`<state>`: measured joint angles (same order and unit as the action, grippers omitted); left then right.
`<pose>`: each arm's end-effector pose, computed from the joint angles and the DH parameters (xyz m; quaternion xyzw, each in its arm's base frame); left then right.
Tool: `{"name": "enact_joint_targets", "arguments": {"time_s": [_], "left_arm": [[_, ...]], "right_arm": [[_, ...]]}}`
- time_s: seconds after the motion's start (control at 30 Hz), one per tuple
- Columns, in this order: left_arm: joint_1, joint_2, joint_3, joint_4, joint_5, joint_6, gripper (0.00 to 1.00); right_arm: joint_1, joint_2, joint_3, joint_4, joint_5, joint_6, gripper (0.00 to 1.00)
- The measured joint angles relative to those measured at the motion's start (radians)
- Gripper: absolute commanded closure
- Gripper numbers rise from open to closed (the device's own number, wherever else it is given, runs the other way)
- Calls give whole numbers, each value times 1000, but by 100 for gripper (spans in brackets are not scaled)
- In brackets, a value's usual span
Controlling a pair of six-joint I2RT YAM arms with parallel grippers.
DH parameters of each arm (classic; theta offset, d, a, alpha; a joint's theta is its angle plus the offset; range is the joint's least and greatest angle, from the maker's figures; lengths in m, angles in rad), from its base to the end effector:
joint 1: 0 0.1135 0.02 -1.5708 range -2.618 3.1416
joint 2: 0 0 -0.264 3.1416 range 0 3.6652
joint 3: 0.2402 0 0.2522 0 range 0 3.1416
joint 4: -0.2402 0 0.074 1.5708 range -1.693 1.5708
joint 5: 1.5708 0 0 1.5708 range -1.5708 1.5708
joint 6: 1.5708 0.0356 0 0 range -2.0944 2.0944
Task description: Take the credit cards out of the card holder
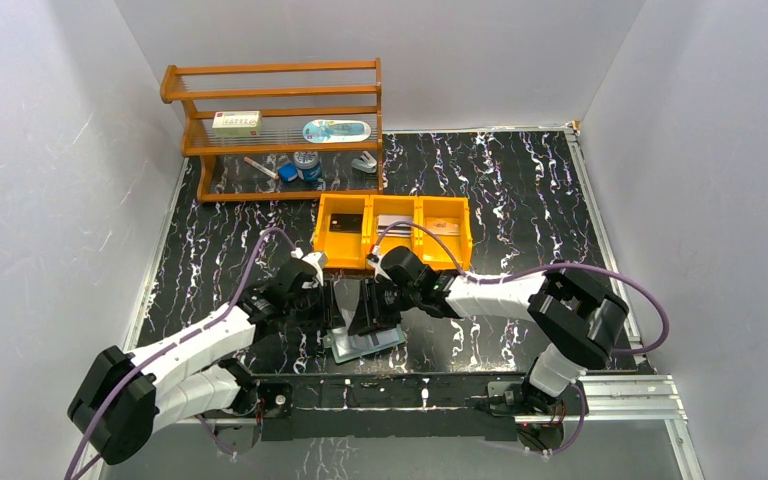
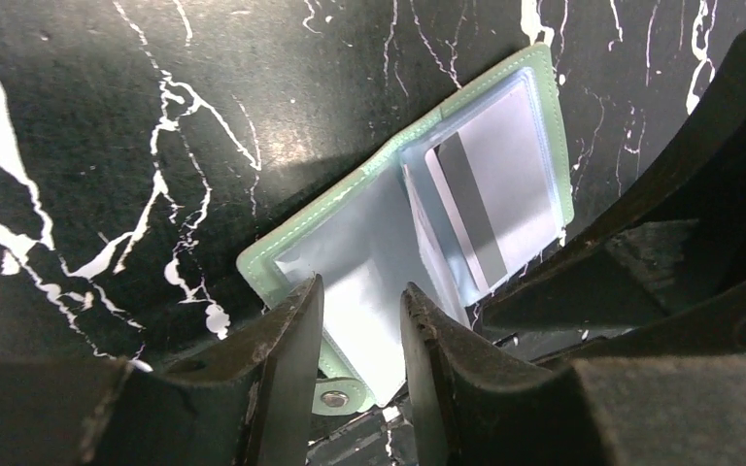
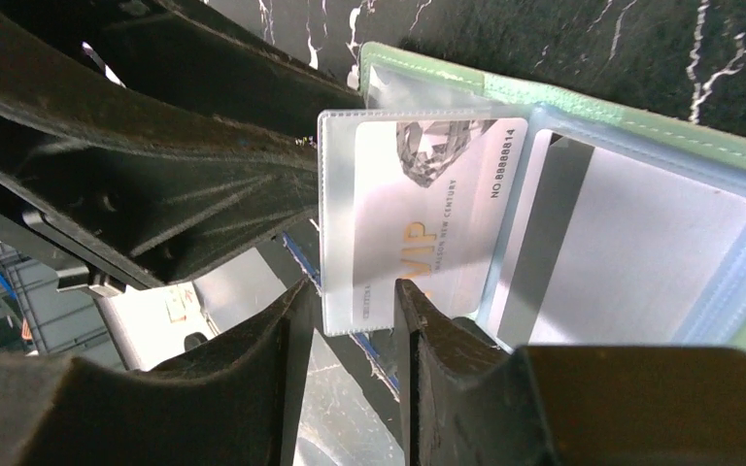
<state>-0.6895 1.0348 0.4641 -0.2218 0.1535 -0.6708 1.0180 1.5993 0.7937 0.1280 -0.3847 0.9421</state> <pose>0.1511 -0.1317 0.1809 0.0377 0.9222 -0.2931 0.2495 0.1587 0.2826 0.1752 -0.1161 0.8815 0.4481 0.0929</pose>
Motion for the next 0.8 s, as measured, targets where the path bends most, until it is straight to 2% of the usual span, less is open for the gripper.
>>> {"name": "enact_joint_targets", "arguments": {"time_s": [0.33,0.53,0.7,0.8], "left_arm": [[0,-82,0,-92,-123,-51,60],[0,-159,1,-159,-195,-72,57],[0,-198,11,-172,-196,-66,56],[0,-194,11,-147,-148,-45,56]], "right_arm": [[10,10,0,2,-3,-4,50],[10,-18,0,-61,87,-5,49],[10,-43,0,-72,134,1,49],[10,-42,-5,-68,135,6,50]]}}
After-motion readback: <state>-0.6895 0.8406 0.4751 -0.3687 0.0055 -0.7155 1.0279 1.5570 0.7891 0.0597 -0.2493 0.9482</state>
